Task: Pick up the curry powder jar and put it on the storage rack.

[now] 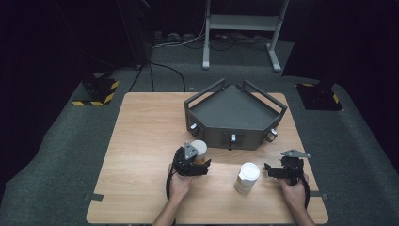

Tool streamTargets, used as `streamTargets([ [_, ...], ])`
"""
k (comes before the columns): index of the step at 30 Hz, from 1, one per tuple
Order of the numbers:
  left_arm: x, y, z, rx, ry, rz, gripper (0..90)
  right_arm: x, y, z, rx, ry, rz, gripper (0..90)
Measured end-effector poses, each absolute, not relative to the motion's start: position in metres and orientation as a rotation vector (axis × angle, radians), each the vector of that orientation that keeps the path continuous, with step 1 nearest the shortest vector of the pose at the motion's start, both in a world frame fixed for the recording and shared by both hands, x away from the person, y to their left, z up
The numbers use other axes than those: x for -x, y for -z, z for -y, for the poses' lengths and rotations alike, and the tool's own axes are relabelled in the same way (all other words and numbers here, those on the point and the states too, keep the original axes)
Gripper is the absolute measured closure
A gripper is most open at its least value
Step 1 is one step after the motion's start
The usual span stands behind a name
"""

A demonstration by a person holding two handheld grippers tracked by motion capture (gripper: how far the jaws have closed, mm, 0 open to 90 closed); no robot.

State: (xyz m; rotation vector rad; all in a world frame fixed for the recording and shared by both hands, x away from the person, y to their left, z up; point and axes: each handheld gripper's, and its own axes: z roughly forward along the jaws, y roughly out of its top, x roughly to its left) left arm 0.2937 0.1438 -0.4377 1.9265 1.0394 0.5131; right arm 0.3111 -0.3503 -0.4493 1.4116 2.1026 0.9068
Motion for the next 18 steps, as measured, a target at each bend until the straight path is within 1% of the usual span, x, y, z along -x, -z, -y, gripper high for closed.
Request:
streamTargets([
  [11,-0.2926,0.4374,-0.1406,-1.921,-0.545,-1.05,30.0,-0.3111,0.4493,0.3503,-1.412,-0.907,-2.102,2.4],
  [18,-0.2925,0.4376,-0.1405,-1.914,-0.544,-1.054,31.0,-0.3111,0.4493,0.3503,-1.412,-0.907,-2.102,2.4],
])
